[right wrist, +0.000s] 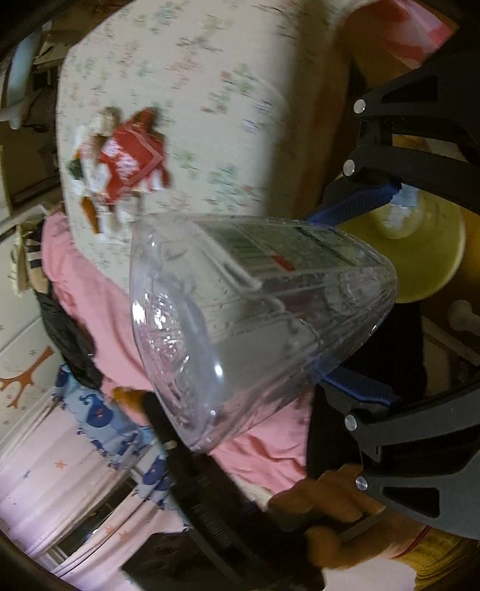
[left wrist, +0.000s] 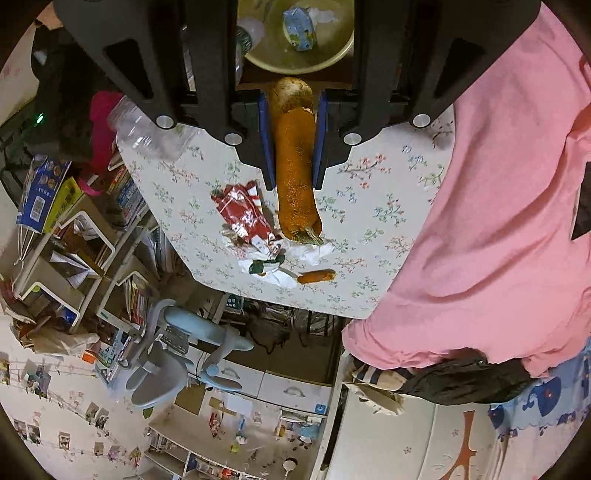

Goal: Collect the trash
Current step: 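Carry the bottle and sausage wrapper with both tools over the bin, then open the right tool to drop the bottle while the left tool drops the sausage wrapper into the bin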

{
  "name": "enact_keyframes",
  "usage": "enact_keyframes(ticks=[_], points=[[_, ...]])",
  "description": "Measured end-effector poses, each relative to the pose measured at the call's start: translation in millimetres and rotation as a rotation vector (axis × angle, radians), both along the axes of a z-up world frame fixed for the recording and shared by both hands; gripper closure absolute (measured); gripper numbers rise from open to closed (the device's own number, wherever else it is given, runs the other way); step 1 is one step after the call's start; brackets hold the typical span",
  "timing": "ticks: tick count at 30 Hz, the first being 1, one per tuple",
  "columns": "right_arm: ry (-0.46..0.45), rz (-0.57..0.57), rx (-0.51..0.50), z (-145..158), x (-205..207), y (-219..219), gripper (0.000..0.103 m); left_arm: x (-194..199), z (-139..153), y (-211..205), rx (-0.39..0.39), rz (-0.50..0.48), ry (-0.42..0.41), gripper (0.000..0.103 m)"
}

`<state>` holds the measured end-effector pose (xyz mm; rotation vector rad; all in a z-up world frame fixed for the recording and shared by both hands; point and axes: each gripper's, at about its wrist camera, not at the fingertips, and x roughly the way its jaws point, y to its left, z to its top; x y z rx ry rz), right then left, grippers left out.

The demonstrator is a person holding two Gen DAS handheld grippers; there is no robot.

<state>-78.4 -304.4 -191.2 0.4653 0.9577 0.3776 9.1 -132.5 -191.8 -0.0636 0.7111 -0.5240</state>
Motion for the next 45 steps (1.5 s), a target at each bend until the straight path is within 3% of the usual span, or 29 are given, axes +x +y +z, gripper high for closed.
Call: enact_keyframes(ticks=[13,22,27,33,45], points=[[0.179,0.021,-0.072,-43.9,-12.7,22.9,0.028,-23.9,-14.0,10.9,0.021,-0.007,0.037,0.085],[0.212,0.012,-0.079,-53.4,-10.9,21.0,0.027,-33.5,-18.9,14.4,0.026,-0.012,0.059,0.085],[0.249,0.033,-0.092,-61.0,-13.8,27.2,0.021,-38.7,-19.3,13.4,0.028,-0.021,0.062,0.085],[0.224,-0.005,-0.114,-56.2,-17.4,20.8,0.021,-43.5,-20.9,14.5,0.035,-0.024,0.068,0.084],[0.061,-0.163,-0.175,-23.8,-24.1,-1.4,0.02,-62.2,-39.0,3.8,0.087,-0.062,0.133,0.084]])
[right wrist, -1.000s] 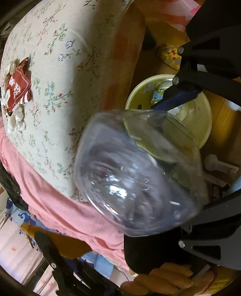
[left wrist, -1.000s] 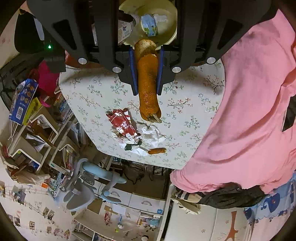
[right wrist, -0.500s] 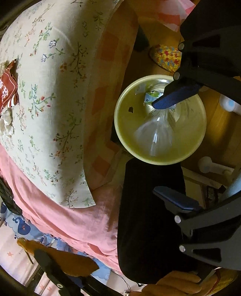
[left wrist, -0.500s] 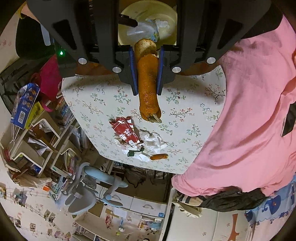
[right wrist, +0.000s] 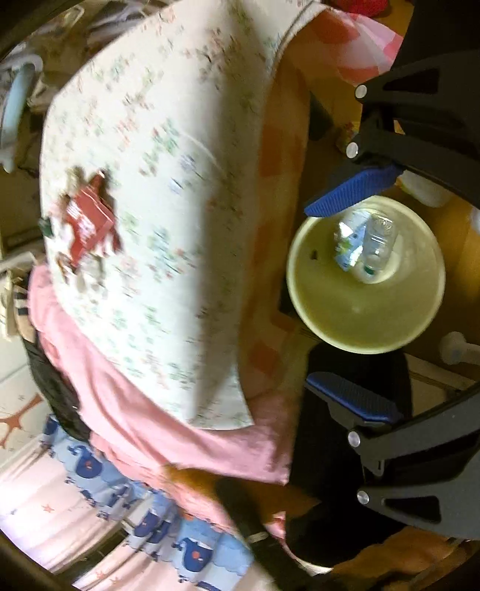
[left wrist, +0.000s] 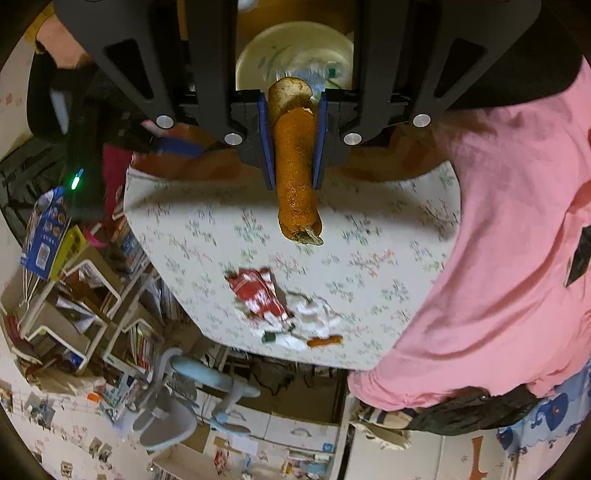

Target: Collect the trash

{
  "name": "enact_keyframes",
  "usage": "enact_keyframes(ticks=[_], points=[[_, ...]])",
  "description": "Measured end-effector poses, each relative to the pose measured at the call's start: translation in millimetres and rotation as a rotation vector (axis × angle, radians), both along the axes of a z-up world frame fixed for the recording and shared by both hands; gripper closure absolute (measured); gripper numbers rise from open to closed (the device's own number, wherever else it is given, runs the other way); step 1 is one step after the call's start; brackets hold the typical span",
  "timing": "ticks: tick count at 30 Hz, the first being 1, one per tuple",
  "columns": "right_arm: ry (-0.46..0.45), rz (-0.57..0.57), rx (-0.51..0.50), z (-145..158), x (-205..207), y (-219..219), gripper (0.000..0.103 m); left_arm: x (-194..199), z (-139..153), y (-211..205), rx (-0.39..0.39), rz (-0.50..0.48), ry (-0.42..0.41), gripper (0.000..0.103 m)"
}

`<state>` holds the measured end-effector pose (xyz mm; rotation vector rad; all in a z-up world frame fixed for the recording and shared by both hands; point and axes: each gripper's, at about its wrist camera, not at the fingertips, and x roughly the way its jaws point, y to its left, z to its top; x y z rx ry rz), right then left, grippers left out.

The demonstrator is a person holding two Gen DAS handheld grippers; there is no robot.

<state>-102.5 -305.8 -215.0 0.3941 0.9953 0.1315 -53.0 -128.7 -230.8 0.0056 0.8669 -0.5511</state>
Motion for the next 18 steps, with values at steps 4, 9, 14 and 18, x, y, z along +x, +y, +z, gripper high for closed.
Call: enact_keyframes(ticks=[4,9,14,18], points=[[-0.039,-0.058,0.005,6.6,-2.1,-11.5,0.02,-8.8,-16.9,-8.1,0.037,-0.033,0.049,0.084],[-0.073,-0.111,0.006,11.1,-6.6,-22.0,0.02,-17.2,-37.8,-16.2,0.091,-0.071,0.106,0.082],[-0.095,-0.142,-0.001,15.7,-7.4,-26.8,0.02,-23.2,-39.5,-17.5,0.119,-0.07,0.096,0.063],[-0.109,-0.163,-0.006,18.0,-10.1,-30.6,0.016,-24.5,-31.8,-15.3,0.129,-0.048,0.065,0.054]])
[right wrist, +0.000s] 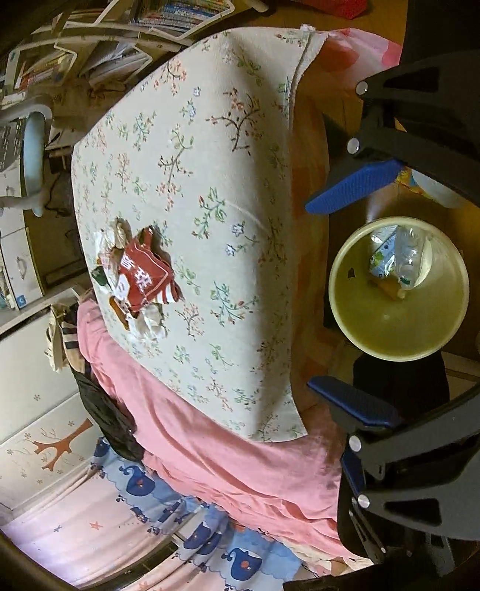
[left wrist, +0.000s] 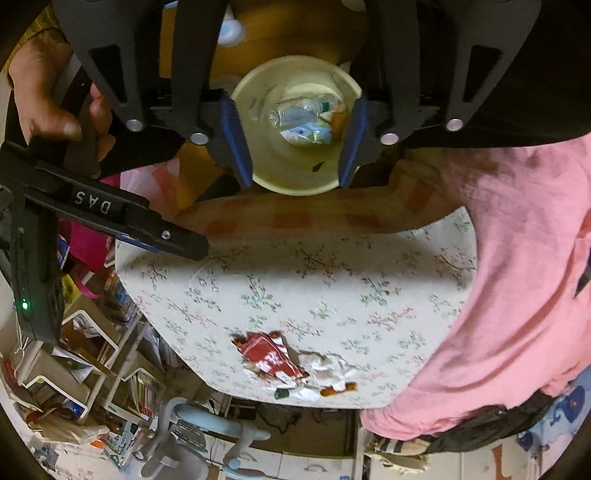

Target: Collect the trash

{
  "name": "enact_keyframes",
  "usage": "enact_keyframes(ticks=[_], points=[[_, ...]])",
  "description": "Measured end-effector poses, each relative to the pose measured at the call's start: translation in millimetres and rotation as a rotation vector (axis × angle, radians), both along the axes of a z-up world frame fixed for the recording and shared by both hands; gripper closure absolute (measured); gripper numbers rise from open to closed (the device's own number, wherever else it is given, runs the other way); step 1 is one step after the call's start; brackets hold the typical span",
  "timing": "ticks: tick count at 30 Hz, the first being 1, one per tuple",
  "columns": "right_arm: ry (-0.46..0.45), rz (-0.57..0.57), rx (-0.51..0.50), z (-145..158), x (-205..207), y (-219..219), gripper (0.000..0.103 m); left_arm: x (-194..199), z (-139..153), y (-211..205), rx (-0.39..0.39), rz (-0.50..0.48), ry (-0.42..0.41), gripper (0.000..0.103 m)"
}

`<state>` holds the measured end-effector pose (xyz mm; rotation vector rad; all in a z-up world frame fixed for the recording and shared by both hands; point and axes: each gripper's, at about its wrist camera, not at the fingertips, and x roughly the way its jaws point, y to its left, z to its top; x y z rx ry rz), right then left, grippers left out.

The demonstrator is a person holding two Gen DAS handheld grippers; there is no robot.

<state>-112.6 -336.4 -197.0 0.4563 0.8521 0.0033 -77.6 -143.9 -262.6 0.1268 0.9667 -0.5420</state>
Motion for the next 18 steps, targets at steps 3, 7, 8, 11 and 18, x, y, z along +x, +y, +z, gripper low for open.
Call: enact_keyframes(ticks=[3,7,8,11,18], points=[[-0.018,-0.01,-0.004,2.7,-1.6,-2.0,0.016,-0.5,7.6,4.1,-0.002,0.024,-0.041,0.046],[-0.042,-0.019,-0.036,7.8,-2.9,-0.9,0.016,-2.6,20.2,8.5,-0.009,0.062,-0.116,0.036],[-0.047,-0.019,-0.044,8.7,-3.2,-0.5,0.016,-3.1,23.7,9.4,-0.012,0.069,-0.134,0.034],[-0.064,-0.02,-0.069,12.3,-4.1,2.1,0.016,-4.9,31.8,12.2,-0.016,0.09,-0.181,0.028],[-0.092,-0.04,-0.103,16.9,-4.5,1.3,0.015,-3.8,39.3,18.6,-0.029,0.131,-0.219,0.023]])
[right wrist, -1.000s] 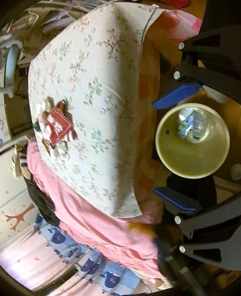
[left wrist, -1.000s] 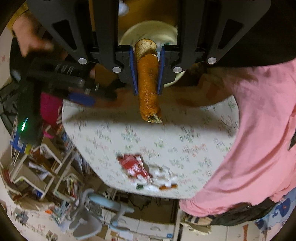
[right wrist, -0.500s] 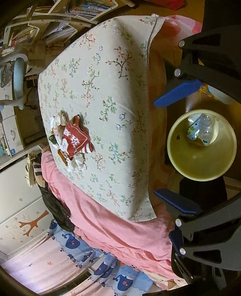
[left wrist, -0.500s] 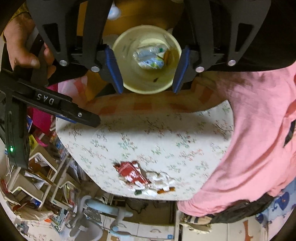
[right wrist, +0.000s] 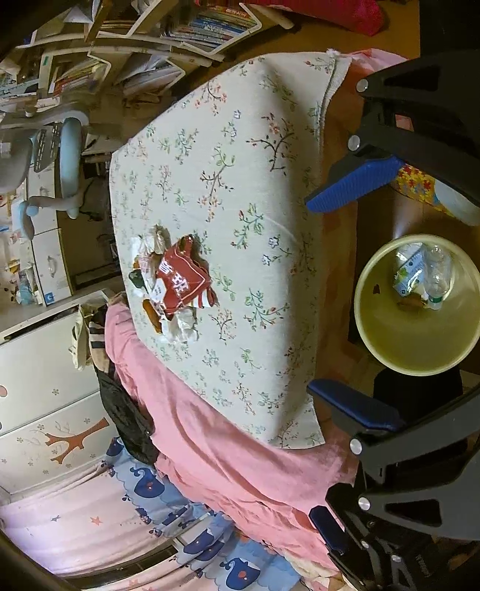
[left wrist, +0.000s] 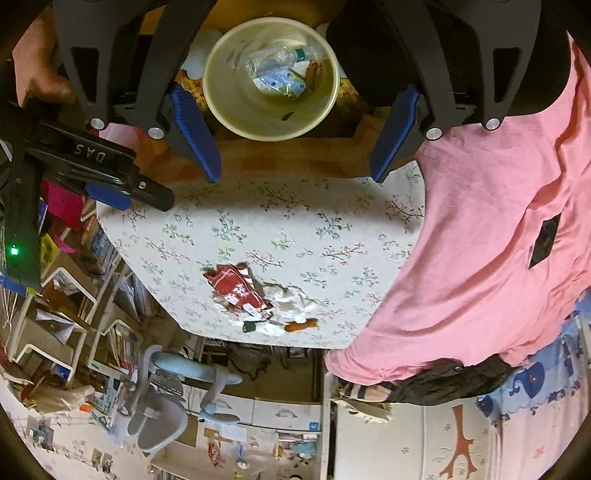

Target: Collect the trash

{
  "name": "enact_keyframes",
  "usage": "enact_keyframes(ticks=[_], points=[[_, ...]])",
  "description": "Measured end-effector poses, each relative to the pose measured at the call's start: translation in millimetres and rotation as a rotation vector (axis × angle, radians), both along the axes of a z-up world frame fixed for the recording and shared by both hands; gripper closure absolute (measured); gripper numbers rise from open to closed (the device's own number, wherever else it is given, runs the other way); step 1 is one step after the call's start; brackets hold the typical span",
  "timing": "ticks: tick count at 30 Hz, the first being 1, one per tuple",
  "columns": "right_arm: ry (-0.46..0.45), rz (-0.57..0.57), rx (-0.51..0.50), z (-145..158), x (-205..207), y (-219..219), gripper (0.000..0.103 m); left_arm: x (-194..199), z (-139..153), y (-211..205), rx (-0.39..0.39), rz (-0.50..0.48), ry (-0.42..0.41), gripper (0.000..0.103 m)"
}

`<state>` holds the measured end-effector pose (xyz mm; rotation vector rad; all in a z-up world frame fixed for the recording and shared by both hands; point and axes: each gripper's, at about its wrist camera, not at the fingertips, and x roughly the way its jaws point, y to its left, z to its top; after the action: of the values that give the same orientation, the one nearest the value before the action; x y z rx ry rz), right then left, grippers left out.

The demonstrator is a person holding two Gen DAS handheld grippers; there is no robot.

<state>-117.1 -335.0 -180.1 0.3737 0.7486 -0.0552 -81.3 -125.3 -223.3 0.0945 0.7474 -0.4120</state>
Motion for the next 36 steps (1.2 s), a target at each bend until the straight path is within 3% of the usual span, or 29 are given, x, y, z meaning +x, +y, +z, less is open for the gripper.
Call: enact_keyframes(ticks=[36], points=[[-0.059,-0.025,-0.1,8.4,3.9,14.4,0.013,16.8,8.9,-3.2,0.002,0.042,-0.092,0.013]])
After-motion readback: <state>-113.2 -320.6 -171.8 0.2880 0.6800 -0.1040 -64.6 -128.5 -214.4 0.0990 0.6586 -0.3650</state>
